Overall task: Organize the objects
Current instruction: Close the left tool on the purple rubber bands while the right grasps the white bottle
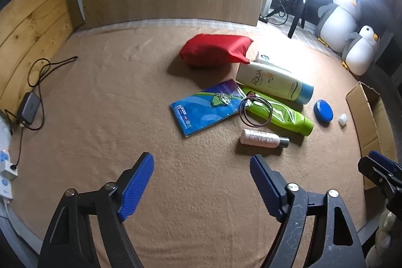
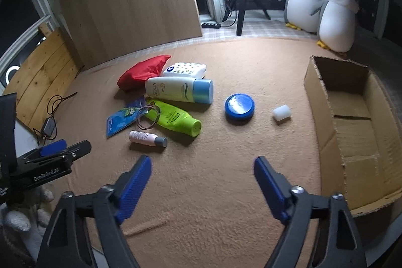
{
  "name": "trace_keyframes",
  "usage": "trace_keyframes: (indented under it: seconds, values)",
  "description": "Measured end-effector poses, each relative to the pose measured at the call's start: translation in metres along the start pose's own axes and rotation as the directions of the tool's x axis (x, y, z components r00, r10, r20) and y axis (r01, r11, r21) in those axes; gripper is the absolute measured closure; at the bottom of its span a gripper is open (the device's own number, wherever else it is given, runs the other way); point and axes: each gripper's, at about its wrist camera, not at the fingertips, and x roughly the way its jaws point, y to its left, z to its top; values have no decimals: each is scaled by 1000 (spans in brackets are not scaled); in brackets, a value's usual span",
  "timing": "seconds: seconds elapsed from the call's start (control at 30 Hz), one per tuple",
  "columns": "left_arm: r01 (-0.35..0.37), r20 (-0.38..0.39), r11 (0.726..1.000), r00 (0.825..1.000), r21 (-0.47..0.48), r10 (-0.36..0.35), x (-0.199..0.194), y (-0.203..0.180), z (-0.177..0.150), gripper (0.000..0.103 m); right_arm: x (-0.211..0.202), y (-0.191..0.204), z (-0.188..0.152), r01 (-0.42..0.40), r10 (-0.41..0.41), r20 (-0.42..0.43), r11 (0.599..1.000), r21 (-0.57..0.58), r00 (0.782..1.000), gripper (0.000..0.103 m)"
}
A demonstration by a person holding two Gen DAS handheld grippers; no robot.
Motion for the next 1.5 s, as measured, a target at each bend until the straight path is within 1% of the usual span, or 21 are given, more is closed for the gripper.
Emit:
trace_keyframes:
  seconds: [0.07, 0.13, 0.27, 0.33, 0.47, 0.53, 0.67, 0.7, 0.87, 0.93, 1.07, 1.2, 1.27, 1.37, 1.47, 1.5]
  values:
    - [12, -12, 1000, 1000, -1, -12, 7, 1, 2, 28, 5, -3, 1, -27, 28, -24, 999, 19, 999, 41]
    - [12, -16, 1000, 1000, -11, -12, 12, 4, 6, 31, 8, -10, 1, -39, 41, -36, 998, 47, 999, 42]
    - [9, -21, 1000, 1000, -20, -9, 22, 9, 17, 36, 4, -30, 2, -21, 24, -37, 995, 95, 999, 46]
    - [16, -25, 1000, 1000, -18, -17, 27, 9, 24, 40, 2, -40, 4, -13, 17, -34, 993, 115, 999, 48]
    - [40, -45, 999, 998, 20, -39, 43, -3, 35, 42, -6, -58, 6, 1, 3, -26, 986, 165, 1000, 48]
    - [60, -64, 998, 996, 25, -58, 53, -10, 38, 47, -8, -64, 6, 6, -2, -24, 984, 179, 1000, 48]
    - [92, -105, 996, 990, 3, -91, 75, -13, 42, 52, -13, -68, 3, 9, -5, -26, 981, 192, 1000, 48]
    - [100, -114, 995, 988, -5, -99, 80, -12, 42, 56, -13, -69, 1, 11, -5, -28, 981, 193, 1000, 48]
    - [124, -132, 992, 983, -14, -124, 91, -13, 39, 64, -11, -69, -5, 11, -3, -43, 981, 193, 999, 48]
    - [145, -134, 989, 980, -25, -147, 92, -15, 39, 68, -9, -67, -6, 13, -4, -47, 981, 191, 999, 48]
    - [153, -134, 988, 979, -38, -156, 92, -20, 36, 70, -6, -60, -5, 7, 2, -56, 986, 165, 998, 48]
    - [176, -150, 984, 973, -20, -177, 91, -31, 25, 72, -7, -55, -5, 3, 5, -52, 989, 145, 999, 48]
    - [180, -144, 983, 973, -21, -181, 89, -33, 21, 72, -6, -53, -5, -2, 10, -54, 990, 142, 998, 48]
    - [209, -151, 978, 966, -22, -210, 85, -43, 13, 72, -4, -52, -7, -5, 14, -61, 990, 139, 998, 48]
    - [231, -153, 973, 962, 8, -227, 81, -59, 5, 72, -1, -53, -10, -10, 20, -69, 990, 141, 997, 48]
    - [246, -161, 969, 957, 17, -240, 79, -65, 1, 72, 0, -53, -11, -12, 22, -71, 990, 141, 997, 48]
